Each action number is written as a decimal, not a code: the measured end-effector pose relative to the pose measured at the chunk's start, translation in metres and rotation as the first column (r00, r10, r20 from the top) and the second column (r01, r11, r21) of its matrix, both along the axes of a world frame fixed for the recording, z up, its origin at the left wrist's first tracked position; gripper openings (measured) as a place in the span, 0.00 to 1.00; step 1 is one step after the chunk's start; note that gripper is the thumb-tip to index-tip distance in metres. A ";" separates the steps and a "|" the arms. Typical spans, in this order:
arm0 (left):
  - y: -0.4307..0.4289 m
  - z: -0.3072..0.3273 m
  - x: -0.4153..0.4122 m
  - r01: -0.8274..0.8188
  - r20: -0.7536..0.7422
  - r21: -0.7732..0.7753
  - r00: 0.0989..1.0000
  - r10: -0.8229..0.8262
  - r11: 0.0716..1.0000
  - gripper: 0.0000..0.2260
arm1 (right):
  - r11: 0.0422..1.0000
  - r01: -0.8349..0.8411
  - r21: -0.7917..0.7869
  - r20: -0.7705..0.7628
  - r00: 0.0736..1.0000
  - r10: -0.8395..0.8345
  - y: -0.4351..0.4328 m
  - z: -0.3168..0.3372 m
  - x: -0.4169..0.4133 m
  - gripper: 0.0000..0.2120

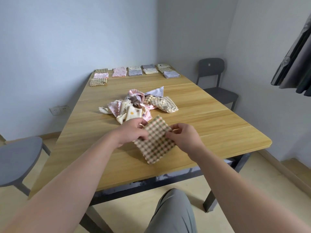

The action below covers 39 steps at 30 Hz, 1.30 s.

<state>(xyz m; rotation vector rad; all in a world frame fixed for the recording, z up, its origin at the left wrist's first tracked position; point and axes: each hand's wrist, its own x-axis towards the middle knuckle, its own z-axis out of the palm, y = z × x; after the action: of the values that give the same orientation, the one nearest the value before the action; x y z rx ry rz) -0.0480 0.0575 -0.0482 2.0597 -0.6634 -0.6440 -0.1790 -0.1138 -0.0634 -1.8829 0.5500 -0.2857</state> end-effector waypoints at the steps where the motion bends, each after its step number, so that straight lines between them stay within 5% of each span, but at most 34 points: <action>1: -0.010 0.003 0.001 0.044 -0.039 0.005 0.998 -0.044 0.999 0.14 | 1.000 -0.003 0.002 0.016 1.000 0.003 -0.010 0.004 -0.004 0.06; 4: -0.046 0.010 0.001 0.097 -0.045 0.014 0.994 -0.096 0.995 0.11 | 1.000 -0.012 0.021 0.034 0.999 0.011 -0.041 0.011 -0.010 0.06; 8: -0.106 0.002 0.010 0.055 -0.023 -0.104 0.998 -0.058 0.993 0.43 | 0.995 0.055 0.082 0.026 0.998 -0.057 -0.103 0.009 -0.010 0.09; 10: -0.141 -0.005 0.018 0.023 -0.029 -0.170 0.999 -0.029 0.985 0.46 | 0.988 0.049 0.146 0.013 0.999 -0.052 -0.144 0.002 -0.005 0.09; 14: -0.205 0.007 0.023 -0.018 -0.017 -0.215 1.000 0.015 0.977 0.21 | 0.977 -0.008 0.211 0.022 1.000 0.004 -0.216 0.010 0.013 0.08; 19: -0.270 0.083 0.014 -0.071 -0.055 -0.241 0.997 0.059 0.968 0.10 | 0.975 0.005 0.223 0.038 0.999 -0.014 -0.284 0.095 0.011 0.08; 26: -0.339 0.250 -0.048 -0.245 -0.199 -0.328 0.962 0.187 0.912 0.09 | 0.773 0.052 0.633 -0.077 0.997 -0.004 -0.343 0.267 -0.042 0.09; 31: -0.387 0.318 -0.090 -0.292 -0.279 -0.335 0.939 0.202 0.896 0.11 | 0.814 0.082 0.576 -0.159 0.987 0.012 -0.383 0.335 -0.078 0.05; 39: -0.457 0.324 -0.092 -0.293 -0.403 -0.311 0.902 0.154 0.904 0.08 | 0.879 0.082 0.470 -0.141 0.990 -0.017 -0.467 0.341 -0.067 0.07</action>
<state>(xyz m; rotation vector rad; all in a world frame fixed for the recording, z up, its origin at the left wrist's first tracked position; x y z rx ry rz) -0.1397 -0.3999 0.2754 1.5785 -0.2858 -0.6896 -0.2456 -0.5807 0.2777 -1.4150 0.6903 -0.0471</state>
